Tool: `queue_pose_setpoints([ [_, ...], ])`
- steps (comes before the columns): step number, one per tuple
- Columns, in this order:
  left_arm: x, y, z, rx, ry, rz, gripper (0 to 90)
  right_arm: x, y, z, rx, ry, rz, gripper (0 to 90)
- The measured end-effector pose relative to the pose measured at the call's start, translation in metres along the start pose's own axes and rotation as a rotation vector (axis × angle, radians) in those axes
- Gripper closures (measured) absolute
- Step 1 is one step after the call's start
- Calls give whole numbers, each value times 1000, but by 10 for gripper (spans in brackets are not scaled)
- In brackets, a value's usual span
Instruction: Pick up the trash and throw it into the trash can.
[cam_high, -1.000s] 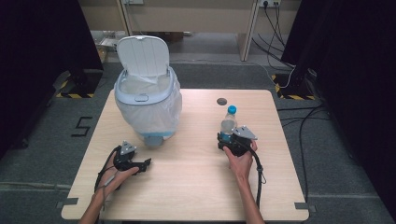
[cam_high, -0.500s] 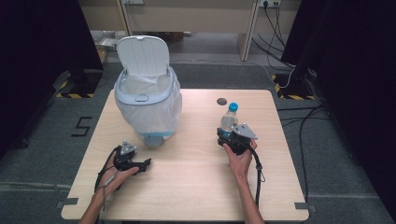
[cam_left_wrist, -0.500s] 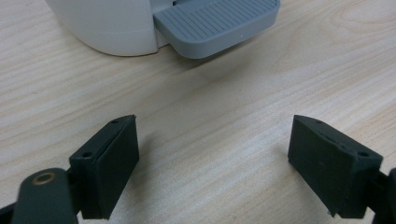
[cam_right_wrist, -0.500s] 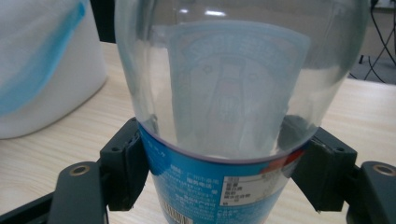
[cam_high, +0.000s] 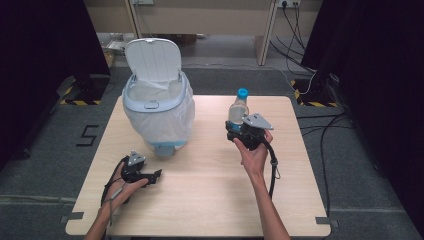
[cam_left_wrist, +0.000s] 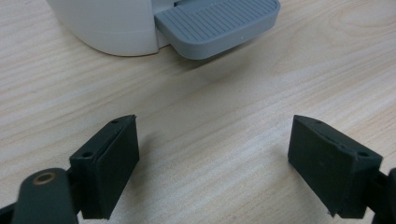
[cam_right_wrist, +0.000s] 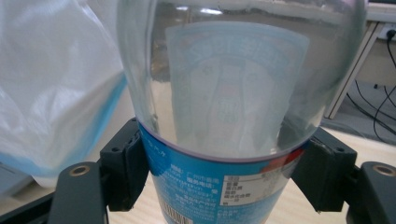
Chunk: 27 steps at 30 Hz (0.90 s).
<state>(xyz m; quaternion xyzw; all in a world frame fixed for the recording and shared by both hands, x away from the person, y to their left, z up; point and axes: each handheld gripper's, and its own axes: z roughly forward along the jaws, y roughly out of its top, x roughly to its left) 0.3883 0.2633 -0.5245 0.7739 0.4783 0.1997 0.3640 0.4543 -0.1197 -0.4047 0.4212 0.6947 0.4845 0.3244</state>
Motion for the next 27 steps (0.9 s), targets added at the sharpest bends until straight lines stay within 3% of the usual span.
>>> queue_pose_setpoints([
  [7, -1, 0, 1, 0, 8, 11, 153, 13, 34, 0, -32, 35, -22, 280],
  [17, -1, 0, 1, 1, 8, 10, 152, 35, 87, 3, -32, 105, -39, 281],
  [27, -1, 0, 1, 0, 8, 10, 153, 48, 124, 14, -49, 139, -40, 281],
])
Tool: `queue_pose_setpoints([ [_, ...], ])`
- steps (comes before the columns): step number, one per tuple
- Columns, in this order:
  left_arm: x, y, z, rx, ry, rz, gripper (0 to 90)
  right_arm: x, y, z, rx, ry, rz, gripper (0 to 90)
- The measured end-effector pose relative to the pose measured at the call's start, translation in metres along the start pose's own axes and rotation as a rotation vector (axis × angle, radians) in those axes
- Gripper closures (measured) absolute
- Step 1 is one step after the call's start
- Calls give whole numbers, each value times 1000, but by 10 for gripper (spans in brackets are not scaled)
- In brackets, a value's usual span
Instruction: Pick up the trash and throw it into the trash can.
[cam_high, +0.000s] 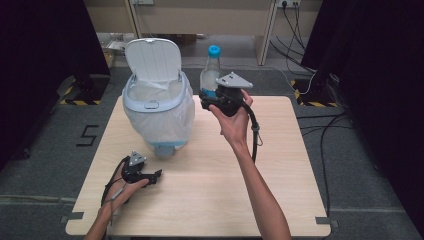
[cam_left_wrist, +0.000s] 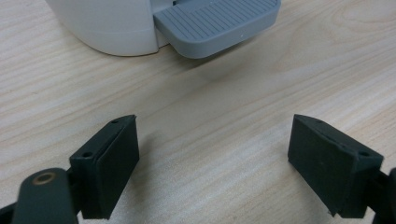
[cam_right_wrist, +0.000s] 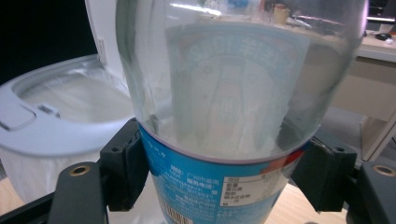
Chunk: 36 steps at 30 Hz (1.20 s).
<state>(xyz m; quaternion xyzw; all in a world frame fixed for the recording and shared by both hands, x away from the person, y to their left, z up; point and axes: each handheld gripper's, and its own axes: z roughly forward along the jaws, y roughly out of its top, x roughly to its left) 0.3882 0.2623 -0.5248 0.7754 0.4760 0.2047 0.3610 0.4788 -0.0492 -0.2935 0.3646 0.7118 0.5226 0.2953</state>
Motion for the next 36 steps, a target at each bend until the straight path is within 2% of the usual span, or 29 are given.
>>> queue_pose_setpoints([
  [9, 0, 0, 0, 5, -3, 1, 153, 12, 31, 13, -12, 17, -26, 280],
  [20, 0, 0, 0, 4, -4, -2, 155, 38, 62, 36, -1, 72, -46, 281],
  [32, 0, 0, -1, 7, -6, -4, 156, 64, 73, 71, 33, 148, -36, 281],
  [36, 1, 0, -1, 7, -5, -2, 156, 71, 71, 83, 54, 151, -41, 280],
])
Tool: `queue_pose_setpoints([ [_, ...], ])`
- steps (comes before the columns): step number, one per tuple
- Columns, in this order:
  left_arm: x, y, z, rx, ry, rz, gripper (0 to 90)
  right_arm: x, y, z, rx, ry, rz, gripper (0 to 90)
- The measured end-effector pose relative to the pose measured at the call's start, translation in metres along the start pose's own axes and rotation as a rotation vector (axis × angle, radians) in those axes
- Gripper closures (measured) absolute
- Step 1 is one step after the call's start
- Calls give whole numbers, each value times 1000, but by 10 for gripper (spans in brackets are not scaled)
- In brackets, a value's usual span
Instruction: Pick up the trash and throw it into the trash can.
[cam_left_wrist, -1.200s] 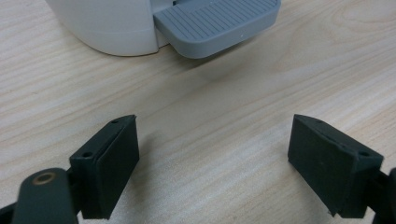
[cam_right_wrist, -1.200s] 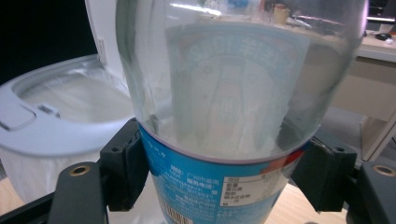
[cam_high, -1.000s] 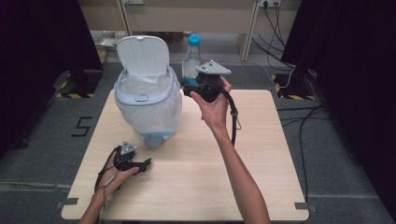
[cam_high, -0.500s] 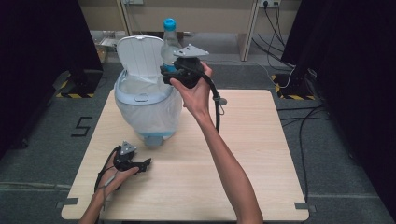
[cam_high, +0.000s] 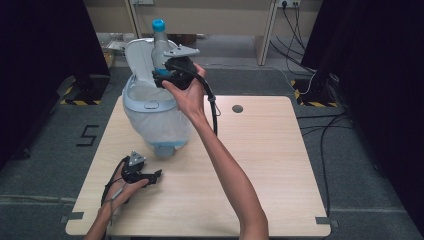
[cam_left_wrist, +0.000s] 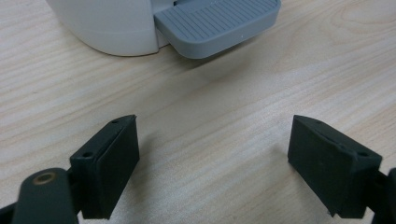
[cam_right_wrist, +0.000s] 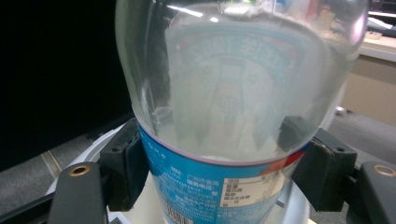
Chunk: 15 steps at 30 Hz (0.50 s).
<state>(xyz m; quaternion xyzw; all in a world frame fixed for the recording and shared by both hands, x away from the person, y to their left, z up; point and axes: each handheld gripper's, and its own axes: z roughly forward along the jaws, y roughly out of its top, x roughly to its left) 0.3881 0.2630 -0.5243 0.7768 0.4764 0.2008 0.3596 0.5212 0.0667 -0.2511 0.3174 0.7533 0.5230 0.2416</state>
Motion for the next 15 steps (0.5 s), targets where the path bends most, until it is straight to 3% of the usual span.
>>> queue_pose_setpoints([
  [9, 0, 0, 0, -1, 0, 0, 156, 9, -5, 24, 63, 28, -19, 280],
  [15, 0, 0, 0, 0, 0, -2, 158, 9, -10, 36, 101, 42, 5, 279],
])
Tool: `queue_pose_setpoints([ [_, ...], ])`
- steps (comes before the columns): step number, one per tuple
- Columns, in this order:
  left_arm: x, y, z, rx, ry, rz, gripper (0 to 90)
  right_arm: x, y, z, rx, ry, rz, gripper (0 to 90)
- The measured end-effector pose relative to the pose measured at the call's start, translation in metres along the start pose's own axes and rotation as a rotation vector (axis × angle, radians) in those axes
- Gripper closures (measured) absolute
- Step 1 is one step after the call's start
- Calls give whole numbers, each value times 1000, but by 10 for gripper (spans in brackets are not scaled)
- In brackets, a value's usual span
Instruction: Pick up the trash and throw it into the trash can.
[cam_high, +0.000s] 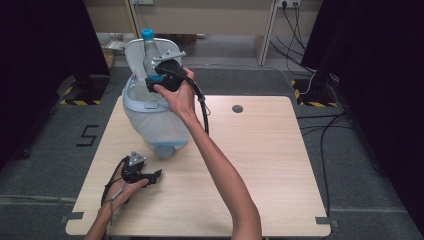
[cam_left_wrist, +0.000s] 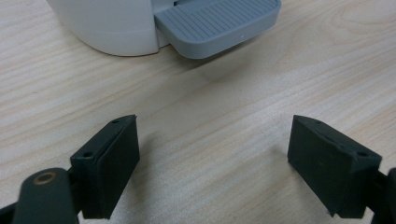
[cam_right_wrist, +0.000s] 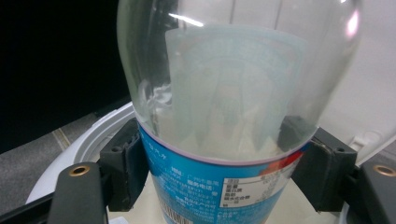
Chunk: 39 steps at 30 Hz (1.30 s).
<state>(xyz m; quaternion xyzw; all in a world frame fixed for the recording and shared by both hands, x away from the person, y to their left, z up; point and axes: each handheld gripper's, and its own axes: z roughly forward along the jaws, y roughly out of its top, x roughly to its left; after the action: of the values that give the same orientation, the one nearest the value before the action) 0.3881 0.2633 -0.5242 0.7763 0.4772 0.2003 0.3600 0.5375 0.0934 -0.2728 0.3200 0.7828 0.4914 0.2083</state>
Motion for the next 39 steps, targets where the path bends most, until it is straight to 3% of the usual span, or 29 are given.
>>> queue_pose_setpoints([
  [7, 0, 0, 0, -1, 1, 1, 158, -2, -1, 0, -5, 16, 15, 247],
  [10, 0, 0, 0, -1, 2, 2, 157, -2, 3, -9, -82, 39, 44, 272],
  [13, 0, 0, 0, -4, 6, -4, 156, -2, 7, -18, -103, 51, 53, 272],
  [23, 0, -1, 0, 0, 11, -5, 150, -26, -8, -46, -133, 19, 79, 293],
  [28, -1, -1, 0, -1, 12, -8, 150, -41, -13, -59, -138, -19, 88, 297],
  [39, 0, -1, -1, 0, 11, -7, 151, -69, -23, -67, -137, -76, 100, 357],
])
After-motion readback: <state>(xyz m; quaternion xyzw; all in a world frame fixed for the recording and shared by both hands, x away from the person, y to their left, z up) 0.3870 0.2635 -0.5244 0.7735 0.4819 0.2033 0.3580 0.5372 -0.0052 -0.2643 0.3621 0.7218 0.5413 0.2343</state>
